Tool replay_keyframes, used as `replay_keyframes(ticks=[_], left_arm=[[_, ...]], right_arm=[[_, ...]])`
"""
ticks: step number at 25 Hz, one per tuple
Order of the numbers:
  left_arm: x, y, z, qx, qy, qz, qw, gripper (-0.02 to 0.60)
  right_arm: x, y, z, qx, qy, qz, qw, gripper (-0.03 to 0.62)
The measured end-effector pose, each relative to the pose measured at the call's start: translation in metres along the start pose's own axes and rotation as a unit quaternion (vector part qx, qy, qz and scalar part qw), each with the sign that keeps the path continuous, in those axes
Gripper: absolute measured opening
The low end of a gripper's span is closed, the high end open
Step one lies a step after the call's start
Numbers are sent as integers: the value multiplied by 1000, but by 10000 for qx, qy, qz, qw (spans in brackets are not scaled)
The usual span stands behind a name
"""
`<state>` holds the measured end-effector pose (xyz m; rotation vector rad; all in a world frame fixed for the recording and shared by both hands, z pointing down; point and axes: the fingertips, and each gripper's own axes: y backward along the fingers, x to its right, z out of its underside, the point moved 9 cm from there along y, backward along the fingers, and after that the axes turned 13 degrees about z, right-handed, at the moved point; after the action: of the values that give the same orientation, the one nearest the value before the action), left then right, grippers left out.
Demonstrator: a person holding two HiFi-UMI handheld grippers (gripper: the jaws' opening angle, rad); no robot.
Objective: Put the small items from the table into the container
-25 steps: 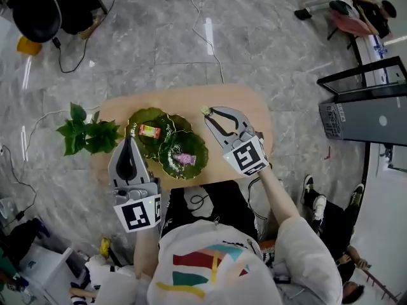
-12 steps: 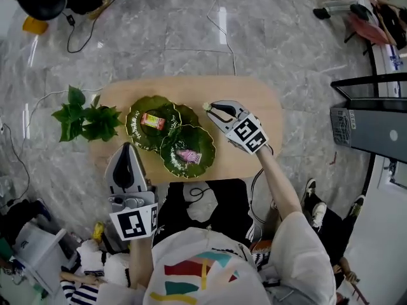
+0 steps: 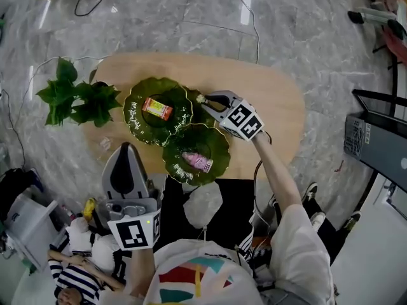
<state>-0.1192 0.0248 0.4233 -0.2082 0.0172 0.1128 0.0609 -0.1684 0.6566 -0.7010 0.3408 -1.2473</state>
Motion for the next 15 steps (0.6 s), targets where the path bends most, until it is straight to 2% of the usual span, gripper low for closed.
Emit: replay_keyframes(ticks=[2,6,9,11,15], left_arm=[[-1,0,6,-28,20,-68,10000,8],[-3,-2,11,-73,-26,-105,9999,9],[-4,1,7,-43,-63,-129,9999,8],[-1,1,1,49,-63,-100,9999,8],[8,1,-21,329,-56,103,9994,8]], right_arm=[[-6,-13,4,-60,97,-183,9998,95],[-11,-29,11,-225,-262,-457,9984,97],[-17,-28,6,-262,-290,-517,9979,97],[-14,-17,-1,-168,-276,-358,9988,97],[0,27,-21,-32,-228,268,9994,95]])
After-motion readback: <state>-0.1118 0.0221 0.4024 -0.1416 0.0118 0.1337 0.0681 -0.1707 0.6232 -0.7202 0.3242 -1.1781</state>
